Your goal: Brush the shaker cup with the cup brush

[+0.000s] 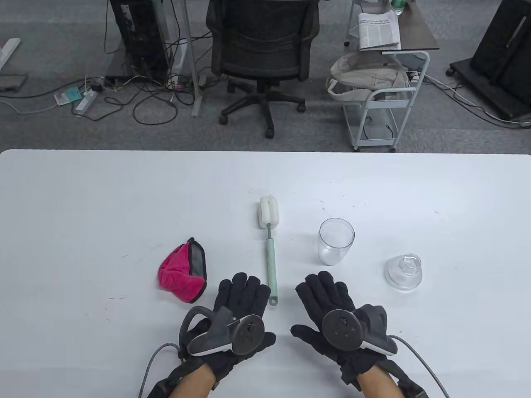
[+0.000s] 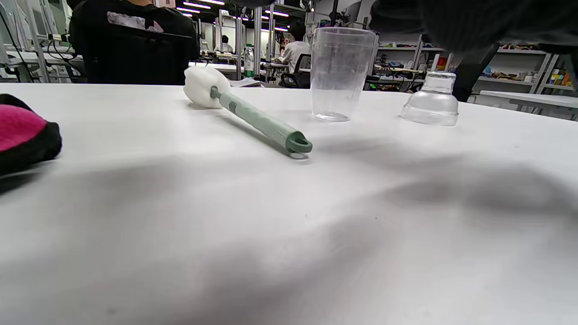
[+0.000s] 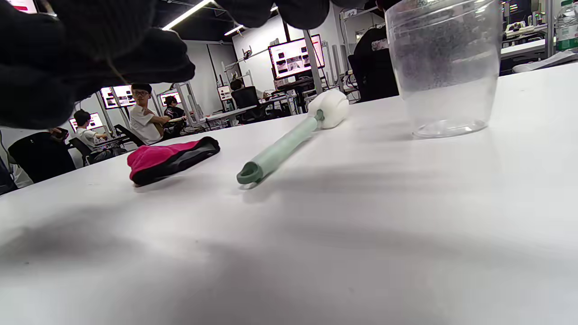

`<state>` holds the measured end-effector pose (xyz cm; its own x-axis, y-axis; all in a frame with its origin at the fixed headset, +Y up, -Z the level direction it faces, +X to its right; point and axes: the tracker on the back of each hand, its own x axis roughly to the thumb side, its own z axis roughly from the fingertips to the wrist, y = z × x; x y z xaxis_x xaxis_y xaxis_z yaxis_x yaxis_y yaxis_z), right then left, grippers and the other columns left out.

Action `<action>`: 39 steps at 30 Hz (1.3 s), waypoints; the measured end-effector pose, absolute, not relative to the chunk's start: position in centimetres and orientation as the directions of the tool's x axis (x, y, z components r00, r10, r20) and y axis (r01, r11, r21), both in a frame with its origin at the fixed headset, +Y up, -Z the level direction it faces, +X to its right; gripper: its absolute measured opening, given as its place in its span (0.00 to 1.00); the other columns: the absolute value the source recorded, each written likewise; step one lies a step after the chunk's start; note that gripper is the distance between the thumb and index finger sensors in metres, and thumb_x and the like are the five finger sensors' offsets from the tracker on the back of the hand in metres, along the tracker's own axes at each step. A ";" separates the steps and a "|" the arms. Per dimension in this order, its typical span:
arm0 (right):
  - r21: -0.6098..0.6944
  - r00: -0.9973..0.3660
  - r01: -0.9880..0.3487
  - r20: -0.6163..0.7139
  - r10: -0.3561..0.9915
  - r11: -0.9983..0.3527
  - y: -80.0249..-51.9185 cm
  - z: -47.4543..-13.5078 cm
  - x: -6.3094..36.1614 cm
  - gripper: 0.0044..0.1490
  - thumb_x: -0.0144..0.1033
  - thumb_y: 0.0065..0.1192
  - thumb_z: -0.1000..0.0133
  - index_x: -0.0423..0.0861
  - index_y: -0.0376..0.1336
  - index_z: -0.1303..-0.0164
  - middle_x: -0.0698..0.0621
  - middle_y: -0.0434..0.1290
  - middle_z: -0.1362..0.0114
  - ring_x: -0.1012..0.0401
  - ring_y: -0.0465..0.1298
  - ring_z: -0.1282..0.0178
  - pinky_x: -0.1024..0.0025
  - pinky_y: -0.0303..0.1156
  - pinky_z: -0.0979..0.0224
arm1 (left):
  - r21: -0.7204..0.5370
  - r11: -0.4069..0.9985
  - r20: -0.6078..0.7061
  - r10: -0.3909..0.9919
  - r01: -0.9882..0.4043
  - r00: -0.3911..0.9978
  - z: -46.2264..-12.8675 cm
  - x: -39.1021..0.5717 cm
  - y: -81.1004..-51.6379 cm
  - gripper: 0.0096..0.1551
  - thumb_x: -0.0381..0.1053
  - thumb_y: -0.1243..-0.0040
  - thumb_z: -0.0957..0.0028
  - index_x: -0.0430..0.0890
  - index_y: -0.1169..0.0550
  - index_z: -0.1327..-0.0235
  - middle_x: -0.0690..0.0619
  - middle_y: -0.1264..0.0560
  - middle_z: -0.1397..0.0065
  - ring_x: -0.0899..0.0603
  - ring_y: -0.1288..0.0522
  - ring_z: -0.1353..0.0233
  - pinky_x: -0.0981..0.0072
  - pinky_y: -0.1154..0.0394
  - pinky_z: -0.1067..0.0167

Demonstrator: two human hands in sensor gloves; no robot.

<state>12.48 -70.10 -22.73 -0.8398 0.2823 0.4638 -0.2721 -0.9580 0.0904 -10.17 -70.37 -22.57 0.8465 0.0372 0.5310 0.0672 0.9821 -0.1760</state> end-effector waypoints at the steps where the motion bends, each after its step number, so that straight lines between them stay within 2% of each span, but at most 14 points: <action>1: 0.091 -0.841 -0.271 0.463 0.282 -0.958 -70.1 -22.7 12.5 0.52 0.66 0.49 0.41 0.47 0.43 0.15 0.42 0.44 0.10 0.41 0.43 0.11 0.42 0.45 0.15 | -0.180 0.981 0.531 0.037 0.070 0.847 -22.6 -10.1 -70.4 0.57 0.74 0.49 0.44 0.46 0.55 0.15 0.40 0.54 0.08 0.28 0.59 0.12 0.34 0.61 0.21; 6: 0.051 -0.839 -0.287 0.469 0.277 -0.957 -69.9 -22.6 12.7 0.51 0.65 0.51 0.41 0.47 0.43 0.15 0.42 0.46 0.10 0.40 0.45 0.11 0.39 0.48 0.17 | -0.190 0.979 0.523 0.039 0.072 0.851 -22.6 -10.1 -70.5 0.56 0.74 0.49 0.43 0.46 0.54 0.14 0.40 0.53 0.08 0.28 0.59 0.12 0.33 0.60 0.22; 9: 0.005 -0.840 -0.303 0.471 0.270 -0.953 -69.6 -22.6 12.8 0.52 0.64 0.55 0.42 0.48 0.44 0.15 0.42 0.47 0.10 0.39 0.47 0.11 0.38 0.51 0.17 | -0.150 0.987 0.490 0.020 0.061 0.872 -22.6 -10.2 -70.3 0.53 0.71 0.50 0.41 0.46 0.52 0.15 0.40 0.50 0.08 0.28 0.56 0.12 0.33 0.58 0.22; 11: -0.012 -0.843 -0.311 0.466 0.269 -0.950 -69.5 -22.7 12.9 0.52 0.64 0.57 0.42 0.49 0.45 0.15 0.43 0.48 0.10 0.39 0.50 0.12 0.39 0.54 0.17 | -0.114 0.992 0.472 0.015 0.044 0.881 -22.6 -10.4 -70.2 0.50 0.70 0.49 0.41 0.45 0.48 0.15 0.40 0.45 0.09 0.27 0.52 0.12 0.33 0.55 0.22; 15: -0.077 -0.845 -0.352 0.455 0.281 -0.933 -69.2 -22.6 13.1 0.50 0.63 0.56 0.42 0.49 0.47 0.16 0.43 0.51 0.11 0.38 0.54 0.14 0.38 0.58 0.20 | -0.011 1.000 0.417 -0.011 0.017 0.909 -22.4 -10.6 -69.8 0.45 0.69 0.47 0.42 0.45 0.38 0.18 0.39 0.35 0.14 0.27 0.42 0.15 0.29 0.45 0.24; 17: -0.115 -0.838 -0.387 0.458 0.296 -0.915 -68.9 -22.5 13.2 0.48 0.63 0.55 0.41 0.49 0.49 0.17 0.42 0.53 0.12 0.38 0.56 0.15 0.38 0.60 0.21 | 0.010 0.999 0.386 -0.034 0.032 0.922 -22.4 -10.6 -69.7 0.44 0.69 0.47 0.42 0.46 0.38 0.18 0.40 0.31 0.17 0.27 0.38 0.17 0.29 0.43 0.26; 19: -0.123 -0.831 -0.407 0.461 0.311 -0.905 -68.7 -22.4 13.3 0.48 0.62 0.56 0.42 0.49 0.49 0.17 0.42 0.53 0.12 0.38 0.57 0.15 0.39 0.61 0.21 | -0.042 0.998 0.343 -0.030 0.047 0.939 -22.4 -10.8 -70.0 0.51 0.75 0.50 0.44 0.58 0.52 0.14 0.39 0.37 0.12 0.22 0.41 0.17 0.26 0.45 0.27; 21: -0.121 -0.826 -0.414 0.465 0.317 -0.902 -68.5 -22.3 13.4 0.48 0.62 0.57 0.41 0.50 0.48 0.16 0.42 0.53 0.12 0.38 0.57 0.15 0.39 0.61 0.21 | -0.106 0.994 0.289 0.009 0.023 0.957 -22.4 -10.8 -70.3 0.55 0.76 0.51 0.45 0.58 0.59 0.15 0.37 0.43 0.09 0.19 0.45 0.17 0.24 0.47 0.27; 26: -0.184 -0.829 -0.443 0.456 0.323 -0.878 -68.1 -22.3 13.7 0.48 0.62 0.57 0.41 0.50 0.48 0.16 0.42 0.54 0.12 0.38 0.57 0.15 0.39 0.62 0.22 | -0.127 0.992 0.170 0.014 0.007 0.985 -23.9 -9.7 -70.5 0.50 0.72 0.49 0.41 0.53 0.53 0.13 0.36 0.37 0.13 0.20 0.39 0.19 0.25 0.43 0.29; 30: -0.232 -0.816 -0.506 0.440 0.374 -0.831 -67.6 -22.3 14.5 0.46 0.61 0.56 0.40 0.49 0.50 0.17 0.41 0.55 0.13 0.38 0.59 0.17 0.40 0.63 0.23 | -0.219 0.975 0.091 0.058 -0.037 0.994 -26.0 -7.3 -70.2 0.44 0.66 0.46 0.38 0.53 0.47 0.14 0.38 0.35 0.13 0.23 0.40 0.18 0.26 0.44 0.27; 33: -0.279 -0.810 -0.534 0.438 0.389 -0.798 -67.3 -22.1 15.2 0.45 0.61 0.55 0.40 0.48 0.50 0.18 0.41 0.56 0.14 0.38 0.60 0.18 0.40 0.64 0.24 | -0.303 0.952 -0.004 -0.038 0.035 0.999 -27.8 -5.3 -70.7 0.46 0.66 0.45 0.38 0.52 0.49 0.14 0.39 0.34 0.14 0.23 0.42 0.17 0.26 0.45 0.26; 36: -0.317 -0.807 -0.557 0.425 0.410 -0.768 -67.1 -22.1 15.9 0.45 0.60 0.54 0.39 0.47 0.51 0.18 0.40 0.56 0.15 0.37 0.61 0.19 0.41 0.65 0.25 | -0.282 0.956 -0.067 -0.106 0.083 0.992 -29.6 -4.1 -71.6 0.46 0.64 0.43 0.39 0.50 0.48 0.14 0.40 0.30 0.17 0.25 0.41 0.17 0.27 0.45 0.26; 39: -0.317 -0.789 -0.589 0.424 0.445 -0.743 -67.0 -22.0 16.3 0.44 0.59 0.54 0.39 0.46 0.51 0.19 0.39 0.57 0.15 0.37 0.61 0.20 0.40 0.65 0.26 | -0.256 0.966 -0.092 -0.071 0.045 0.993 -31.1 -3.3 -72.1 0.46 0.63 0.42 0.40 0.49 0.46 0.15 0.41 0.27 0.19 0.25 0.41 0.17 0.27 0.46 0.26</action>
<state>16.30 -67.04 -21.99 -0.7889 0.4449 0.4239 -0.5894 -0.7430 -0.3171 -3.30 -72.07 -31.09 0.9932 -0.0710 -0.0920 0.0453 0.9656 -0.2559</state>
